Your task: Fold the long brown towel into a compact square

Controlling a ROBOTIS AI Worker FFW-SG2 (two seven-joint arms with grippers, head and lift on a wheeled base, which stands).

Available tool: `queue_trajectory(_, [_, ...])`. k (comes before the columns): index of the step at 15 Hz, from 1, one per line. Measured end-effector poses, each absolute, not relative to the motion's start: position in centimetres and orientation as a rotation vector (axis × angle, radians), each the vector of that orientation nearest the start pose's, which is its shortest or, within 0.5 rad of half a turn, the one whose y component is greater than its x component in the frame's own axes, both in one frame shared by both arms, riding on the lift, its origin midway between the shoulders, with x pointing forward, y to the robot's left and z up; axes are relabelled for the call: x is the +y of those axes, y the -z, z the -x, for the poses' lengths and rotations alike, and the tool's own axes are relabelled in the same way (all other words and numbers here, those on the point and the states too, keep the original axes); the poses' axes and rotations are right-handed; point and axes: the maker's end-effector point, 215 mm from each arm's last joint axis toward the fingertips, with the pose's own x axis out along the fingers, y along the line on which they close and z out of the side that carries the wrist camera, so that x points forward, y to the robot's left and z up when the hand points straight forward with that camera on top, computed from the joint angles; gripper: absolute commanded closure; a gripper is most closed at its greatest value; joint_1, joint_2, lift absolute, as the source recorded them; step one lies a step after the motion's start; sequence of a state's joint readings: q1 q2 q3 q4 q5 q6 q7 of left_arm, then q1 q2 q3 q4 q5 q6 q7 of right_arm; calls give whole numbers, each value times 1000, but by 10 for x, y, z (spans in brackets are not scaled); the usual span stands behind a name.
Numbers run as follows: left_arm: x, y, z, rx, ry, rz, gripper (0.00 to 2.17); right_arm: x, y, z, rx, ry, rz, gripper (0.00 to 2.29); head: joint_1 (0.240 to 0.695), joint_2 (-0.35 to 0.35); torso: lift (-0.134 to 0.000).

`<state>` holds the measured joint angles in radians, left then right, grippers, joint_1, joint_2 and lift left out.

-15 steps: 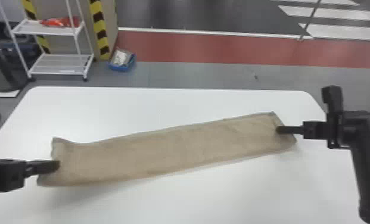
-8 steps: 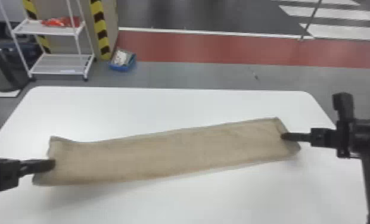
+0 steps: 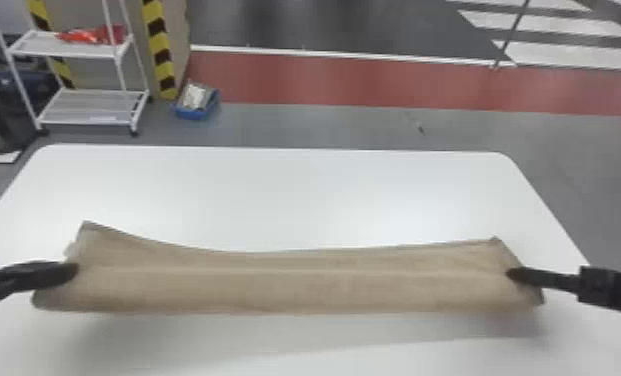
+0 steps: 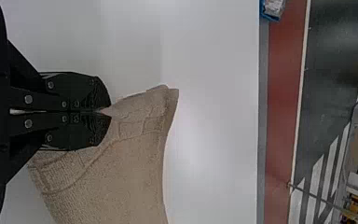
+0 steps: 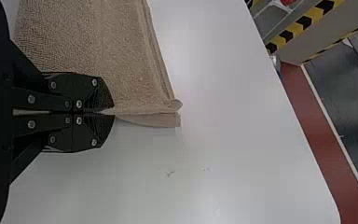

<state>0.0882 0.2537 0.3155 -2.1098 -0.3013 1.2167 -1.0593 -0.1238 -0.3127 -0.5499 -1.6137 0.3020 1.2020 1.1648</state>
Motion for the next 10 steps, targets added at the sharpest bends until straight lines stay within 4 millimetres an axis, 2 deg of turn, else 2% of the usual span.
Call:
queue_trajectory(1, [337,389,-438,785,413,44,1787,-463,441,-434,868,-237,-417,441,695,-159,-124])
queue_trajectory(2, [334,389,-438,783,424,30,1787,-464,444,-427,879,-243,-422,319,695,-164,-124])
queue_trajectory(5, [333,390,-439,782,431,14,1787,-468,445,-422,886,-229,-411,299,695,-176,-124])
queue_trajectory(8, [331,391,-438,784,441,13,1787,-469,431,-442,852,-218,-399,323,695,-177,-124])
queue_trajectory(10, [329,392,-436,784,450,9,1787,-462,430,-456,855,-213,-382,390,695,-167,-124])
